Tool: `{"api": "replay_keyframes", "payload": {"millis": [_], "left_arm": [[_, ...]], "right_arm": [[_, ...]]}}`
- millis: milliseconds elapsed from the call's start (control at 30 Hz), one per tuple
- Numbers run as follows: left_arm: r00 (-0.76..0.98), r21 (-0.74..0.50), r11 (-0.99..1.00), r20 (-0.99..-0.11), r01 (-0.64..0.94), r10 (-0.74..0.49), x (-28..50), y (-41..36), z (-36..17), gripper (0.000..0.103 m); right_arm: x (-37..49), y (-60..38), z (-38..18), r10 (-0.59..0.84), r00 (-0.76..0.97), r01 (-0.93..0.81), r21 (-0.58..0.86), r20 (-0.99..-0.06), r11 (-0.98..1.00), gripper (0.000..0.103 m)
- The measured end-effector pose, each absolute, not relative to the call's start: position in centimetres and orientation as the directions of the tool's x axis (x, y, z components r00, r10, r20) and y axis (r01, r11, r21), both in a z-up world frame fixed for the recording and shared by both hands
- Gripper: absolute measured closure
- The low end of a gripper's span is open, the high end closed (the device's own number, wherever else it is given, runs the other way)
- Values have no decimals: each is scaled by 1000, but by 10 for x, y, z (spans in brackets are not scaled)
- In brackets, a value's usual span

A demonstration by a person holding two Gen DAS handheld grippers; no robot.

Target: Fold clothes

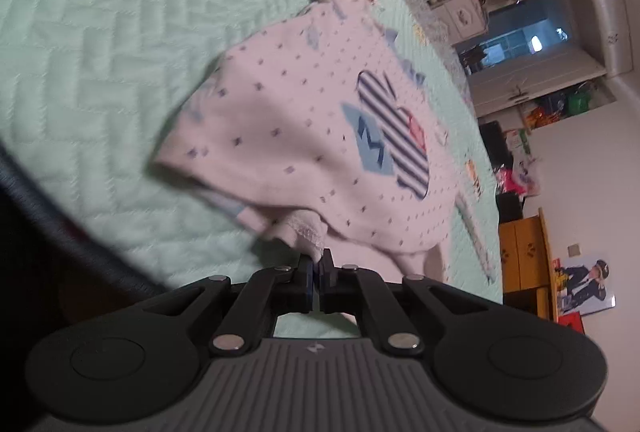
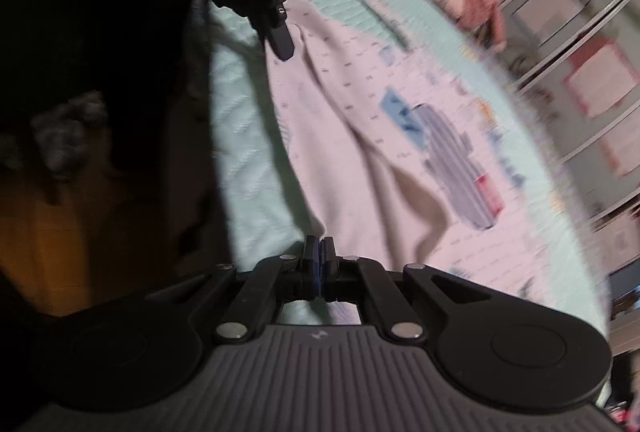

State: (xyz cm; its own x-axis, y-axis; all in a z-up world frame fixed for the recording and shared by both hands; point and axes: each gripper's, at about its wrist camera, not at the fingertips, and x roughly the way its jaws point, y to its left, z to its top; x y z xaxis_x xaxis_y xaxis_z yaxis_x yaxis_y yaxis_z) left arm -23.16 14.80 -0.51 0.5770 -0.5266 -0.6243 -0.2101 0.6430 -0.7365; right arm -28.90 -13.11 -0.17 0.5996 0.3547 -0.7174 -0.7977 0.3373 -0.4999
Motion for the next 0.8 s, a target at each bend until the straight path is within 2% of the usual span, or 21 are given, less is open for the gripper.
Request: {"api": "replay_keyframes", "payload": {"millis": [800], "left_arm": [[503,-683,686,-698,-253,-510,-234,148,-11,103]], "right_arm": [[-287,-135,1,355,525,-837,-396,-773,377,102]]}}
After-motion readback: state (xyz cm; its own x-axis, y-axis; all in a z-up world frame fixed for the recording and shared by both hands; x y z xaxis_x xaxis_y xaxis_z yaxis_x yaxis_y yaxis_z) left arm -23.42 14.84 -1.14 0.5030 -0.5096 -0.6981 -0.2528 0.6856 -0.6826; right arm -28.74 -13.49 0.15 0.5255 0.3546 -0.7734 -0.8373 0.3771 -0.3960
